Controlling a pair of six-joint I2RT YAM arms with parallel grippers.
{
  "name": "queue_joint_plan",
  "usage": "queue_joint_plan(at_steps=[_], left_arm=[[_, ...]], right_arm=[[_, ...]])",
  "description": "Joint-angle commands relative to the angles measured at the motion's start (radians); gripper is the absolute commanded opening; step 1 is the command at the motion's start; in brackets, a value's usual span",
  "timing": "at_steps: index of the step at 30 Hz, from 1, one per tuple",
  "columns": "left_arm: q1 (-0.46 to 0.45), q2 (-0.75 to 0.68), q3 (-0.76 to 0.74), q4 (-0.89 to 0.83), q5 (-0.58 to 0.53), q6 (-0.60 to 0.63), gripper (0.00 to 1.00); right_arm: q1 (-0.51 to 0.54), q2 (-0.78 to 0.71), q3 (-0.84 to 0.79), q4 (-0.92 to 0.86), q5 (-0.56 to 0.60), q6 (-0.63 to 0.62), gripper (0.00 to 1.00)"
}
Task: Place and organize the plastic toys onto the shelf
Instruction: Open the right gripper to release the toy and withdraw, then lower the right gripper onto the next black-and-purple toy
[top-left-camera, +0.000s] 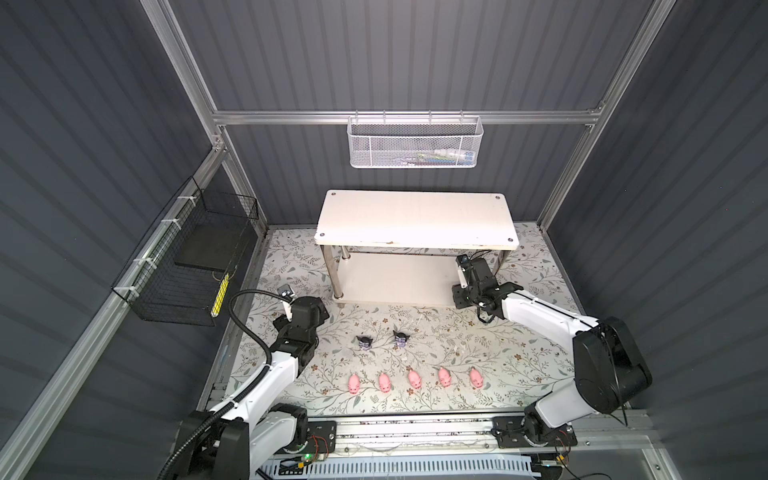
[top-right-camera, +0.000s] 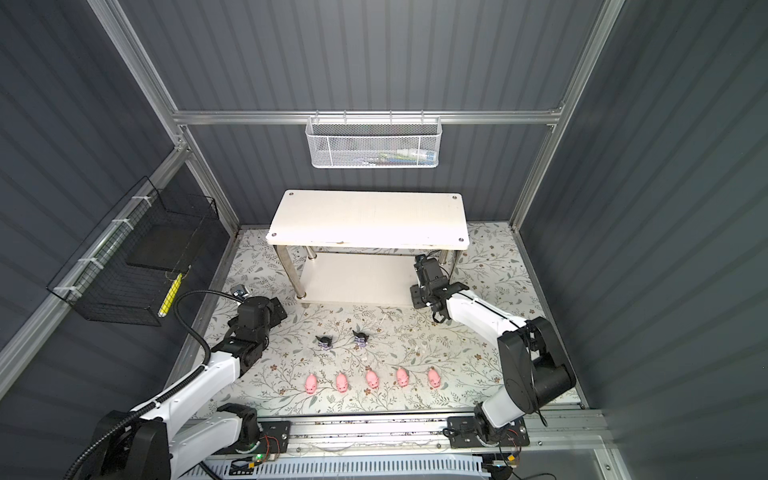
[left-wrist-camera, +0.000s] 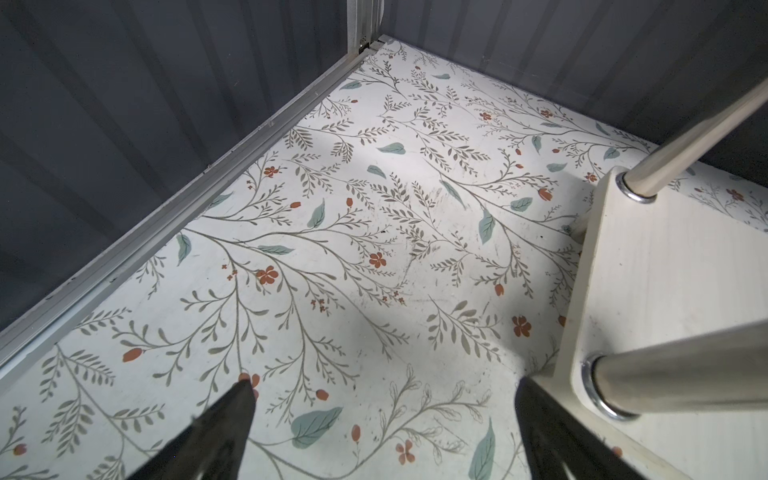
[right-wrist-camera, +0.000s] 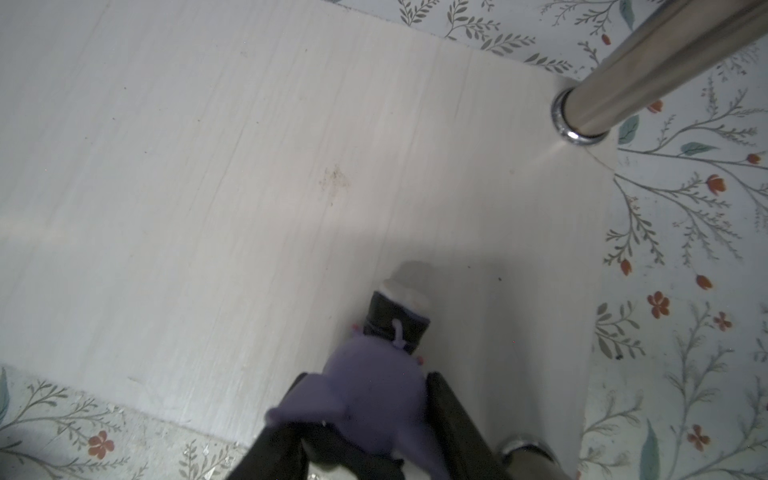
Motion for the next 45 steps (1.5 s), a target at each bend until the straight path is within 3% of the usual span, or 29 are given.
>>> queue_joint_plan(at_steps=[1,13,26,37,45], left_arm=[[0.001,-0.011,-0.004,0.005,0.004,-0.013,0.97],[0.001,-0.004,-0.001,0.008,0.007,-0.015,0.97],[0.001,-0.001,-0.001,0.013,0.007,-0.016,0.97],[0.001,-0.013,-0.008,0.014,0.006,-0.019,0.97],[0.001,-0.005,-0.013,0.033,0.017,-0.021,0.98]], right_arm=[[-0.006,0.003,0.023,0.001,0.003,-0.007,0.47],[-0.011,-0.058,0.022,0.005,-0.002,-0.006,0.66],[0.030,-0.245,-0.055,0.000,-0.058,0.002,0.71],[0.289,-0.392,-0.184,0.064,-0.030,0.034,0.73],[0.431,-0.320,-0.233,0.153,-0.185,0.137,0.77]])
